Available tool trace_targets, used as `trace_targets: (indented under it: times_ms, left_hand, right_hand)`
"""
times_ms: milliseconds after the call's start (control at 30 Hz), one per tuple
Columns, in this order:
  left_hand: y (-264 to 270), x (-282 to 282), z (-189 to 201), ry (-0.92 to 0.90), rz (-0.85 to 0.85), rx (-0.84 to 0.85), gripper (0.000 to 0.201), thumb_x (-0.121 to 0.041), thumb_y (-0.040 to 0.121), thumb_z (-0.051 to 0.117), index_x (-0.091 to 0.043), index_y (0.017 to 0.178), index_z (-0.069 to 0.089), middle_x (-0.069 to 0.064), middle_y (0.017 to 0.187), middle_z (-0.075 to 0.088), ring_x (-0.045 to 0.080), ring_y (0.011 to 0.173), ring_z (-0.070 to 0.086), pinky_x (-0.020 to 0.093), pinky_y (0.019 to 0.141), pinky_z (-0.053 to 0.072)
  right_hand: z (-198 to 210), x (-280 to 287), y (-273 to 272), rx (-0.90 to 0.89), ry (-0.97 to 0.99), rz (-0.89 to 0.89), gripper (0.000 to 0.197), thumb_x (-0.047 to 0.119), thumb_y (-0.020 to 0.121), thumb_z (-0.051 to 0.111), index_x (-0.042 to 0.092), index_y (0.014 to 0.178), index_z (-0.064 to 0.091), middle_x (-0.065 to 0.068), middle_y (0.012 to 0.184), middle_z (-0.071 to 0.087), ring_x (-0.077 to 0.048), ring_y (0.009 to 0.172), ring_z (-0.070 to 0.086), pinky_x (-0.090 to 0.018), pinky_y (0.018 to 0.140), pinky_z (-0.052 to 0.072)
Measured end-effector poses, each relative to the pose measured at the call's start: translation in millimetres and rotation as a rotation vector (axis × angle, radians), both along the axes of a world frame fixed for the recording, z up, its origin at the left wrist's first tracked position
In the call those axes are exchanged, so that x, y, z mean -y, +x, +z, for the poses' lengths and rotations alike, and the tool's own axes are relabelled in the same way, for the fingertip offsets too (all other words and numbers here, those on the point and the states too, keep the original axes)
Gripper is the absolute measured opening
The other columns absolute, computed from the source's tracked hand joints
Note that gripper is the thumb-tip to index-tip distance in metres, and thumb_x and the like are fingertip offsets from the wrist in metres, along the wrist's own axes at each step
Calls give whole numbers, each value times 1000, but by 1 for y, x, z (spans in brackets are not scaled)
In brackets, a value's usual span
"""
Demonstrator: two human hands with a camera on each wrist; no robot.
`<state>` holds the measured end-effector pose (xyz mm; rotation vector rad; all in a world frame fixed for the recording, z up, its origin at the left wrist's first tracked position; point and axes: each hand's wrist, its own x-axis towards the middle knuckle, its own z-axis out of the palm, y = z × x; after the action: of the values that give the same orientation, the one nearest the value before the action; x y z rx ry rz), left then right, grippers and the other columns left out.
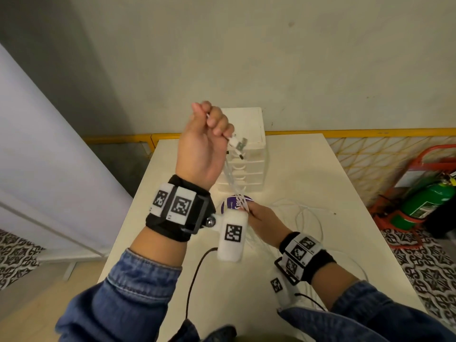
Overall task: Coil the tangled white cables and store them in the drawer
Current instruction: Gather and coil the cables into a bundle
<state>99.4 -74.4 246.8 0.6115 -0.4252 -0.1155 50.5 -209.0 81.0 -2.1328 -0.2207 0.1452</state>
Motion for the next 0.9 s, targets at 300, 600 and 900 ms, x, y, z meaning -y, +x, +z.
trace_targets:
  times_ms: [300,600,900]
  left_hand:
    - [26,-37,-31,1156,825,509,29,-16,101,32,-11,78,49,-3,75,45,7,69,44,20,70,35]
    - [8,-33,-85,1626,-107,183,44,-52,93,44,-16,69,52,-7,55,50,10,49,45,24,56,42]
    - [10,-37,-57,1552,159,243,46,-42,84,64,-7,62,46,1,50,38,6,40,30,18,45,28]
  right_hand:
    - [8,27,-9,210,-6,-6,31,42,91,43,20,71,52,-11,57,52,-24,55,48,-34,59,42]
    - [36,54,9,416,141,-231,21,34,92,42,28,84,61,8,63,55,-13,62,54,-27,64,44]
    - [-7,66,-3,203,-56,-133,21,32,91,50,27,79,66,4,71,57,-10,67,54,-23,65,40]
